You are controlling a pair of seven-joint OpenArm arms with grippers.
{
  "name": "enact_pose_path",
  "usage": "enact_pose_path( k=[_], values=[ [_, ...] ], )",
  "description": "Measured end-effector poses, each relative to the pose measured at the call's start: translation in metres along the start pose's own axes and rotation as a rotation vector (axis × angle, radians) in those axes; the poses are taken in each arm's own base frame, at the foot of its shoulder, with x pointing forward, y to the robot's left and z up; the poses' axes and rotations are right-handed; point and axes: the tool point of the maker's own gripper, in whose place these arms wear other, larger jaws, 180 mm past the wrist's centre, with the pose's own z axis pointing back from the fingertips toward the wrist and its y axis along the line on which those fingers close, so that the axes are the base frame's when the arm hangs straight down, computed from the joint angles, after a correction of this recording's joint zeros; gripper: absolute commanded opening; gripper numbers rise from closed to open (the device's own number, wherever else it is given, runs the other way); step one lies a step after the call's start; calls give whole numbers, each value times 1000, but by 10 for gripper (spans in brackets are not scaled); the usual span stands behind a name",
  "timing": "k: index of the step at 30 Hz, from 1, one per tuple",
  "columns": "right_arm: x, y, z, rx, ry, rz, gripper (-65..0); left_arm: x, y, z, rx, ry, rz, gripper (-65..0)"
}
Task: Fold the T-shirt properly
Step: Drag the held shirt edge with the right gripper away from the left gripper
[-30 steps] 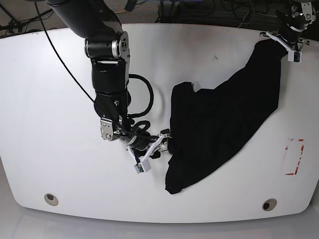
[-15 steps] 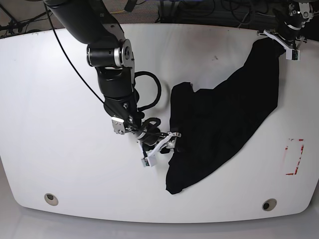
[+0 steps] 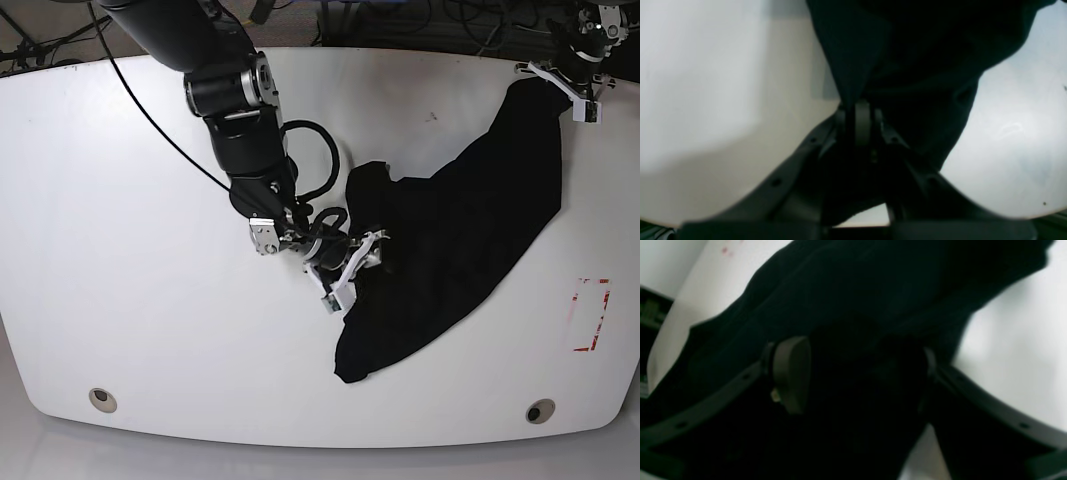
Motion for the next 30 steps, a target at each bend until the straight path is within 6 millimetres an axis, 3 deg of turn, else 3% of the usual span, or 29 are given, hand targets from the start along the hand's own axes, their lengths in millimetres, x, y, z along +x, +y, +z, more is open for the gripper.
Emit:
enact_pose_path(
  k=[5, 11, 18, 22, 25, 30],
  values=[
    [-10, 3, 6, -3, 1, 14, -640, 0, 0, 0, 1, 1, -2, -650],
    [-20, 3, 22, -20, 46, 56, -650, 6, 1, -3, 0, -13, -6, -650],
    [-33, -5, 77, -96, 74, 183, -650, 9, 5, -9, 30, 3, -101, -650],
    [-40, 3, 97, -118, 105, 229, -650, 8, -5, -18, 14, 19, -136, -650],
    [-40, 13, 109, -118, 89, 253, -585, 11, -9, -21, 8, 4, -143, -650],
    [-53, 3, 119, -149, 126, 228, -325, 9, -16, -24, -11, 11, -156, -650]
  ],
)
